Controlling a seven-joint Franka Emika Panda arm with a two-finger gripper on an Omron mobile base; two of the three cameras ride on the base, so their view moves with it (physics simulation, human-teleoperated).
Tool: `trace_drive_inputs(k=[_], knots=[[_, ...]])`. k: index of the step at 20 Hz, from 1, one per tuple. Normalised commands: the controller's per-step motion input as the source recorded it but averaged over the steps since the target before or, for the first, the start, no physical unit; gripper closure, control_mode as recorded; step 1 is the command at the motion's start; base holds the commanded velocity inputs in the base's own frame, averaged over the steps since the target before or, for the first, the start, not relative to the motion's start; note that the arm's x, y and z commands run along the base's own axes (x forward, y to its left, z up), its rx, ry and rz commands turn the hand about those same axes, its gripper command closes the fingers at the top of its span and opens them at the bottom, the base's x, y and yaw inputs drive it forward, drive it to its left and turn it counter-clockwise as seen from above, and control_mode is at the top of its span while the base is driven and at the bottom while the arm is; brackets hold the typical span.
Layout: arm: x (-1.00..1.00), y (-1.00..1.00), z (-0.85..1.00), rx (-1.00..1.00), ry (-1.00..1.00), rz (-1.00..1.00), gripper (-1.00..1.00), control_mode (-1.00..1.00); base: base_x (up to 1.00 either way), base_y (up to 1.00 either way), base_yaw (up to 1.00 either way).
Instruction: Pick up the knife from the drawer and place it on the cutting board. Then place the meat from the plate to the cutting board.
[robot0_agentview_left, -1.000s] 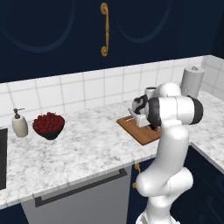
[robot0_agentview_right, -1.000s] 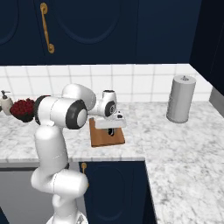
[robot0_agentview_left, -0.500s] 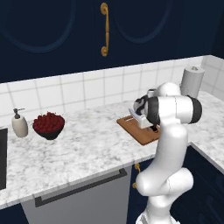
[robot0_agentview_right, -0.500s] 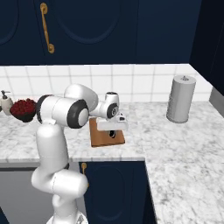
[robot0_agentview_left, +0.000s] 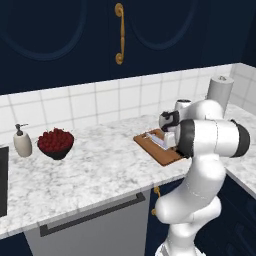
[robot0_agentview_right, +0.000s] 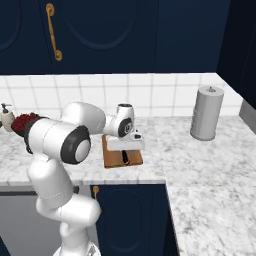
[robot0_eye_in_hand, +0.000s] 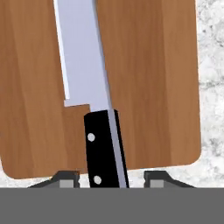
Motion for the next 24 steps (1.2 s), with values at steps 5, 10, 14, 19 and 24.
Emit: trace_drive_inputs(k=[5, 10, 14, 19, 24], knots=[[-0.66, 0.02, 1.00, 0.07, -0.06, 0.00, -1.00, -1.00, 0.00, 0.00, 0.00], [-0.98, 0.28, 0.73, 0.05, -0.12, 0.00, -1.00, -1.00, 0.00, 0.00, 0.00], [-0.79, 0.69, 0.28, 0.00, -0.03, 0.02, -1.00, -1.00, 0.00, 0.00, 0.00], [0.00, 0.00, 0.00, 0.00, 0.00, 0.00, -1.00, 1.00, -0.96, 0.96, 0.29], [0.00, 0.00, 0.00, 0.00, 0.00, 0.00, -1.00, 1.00, -0.56, 1.00, 0.80]])
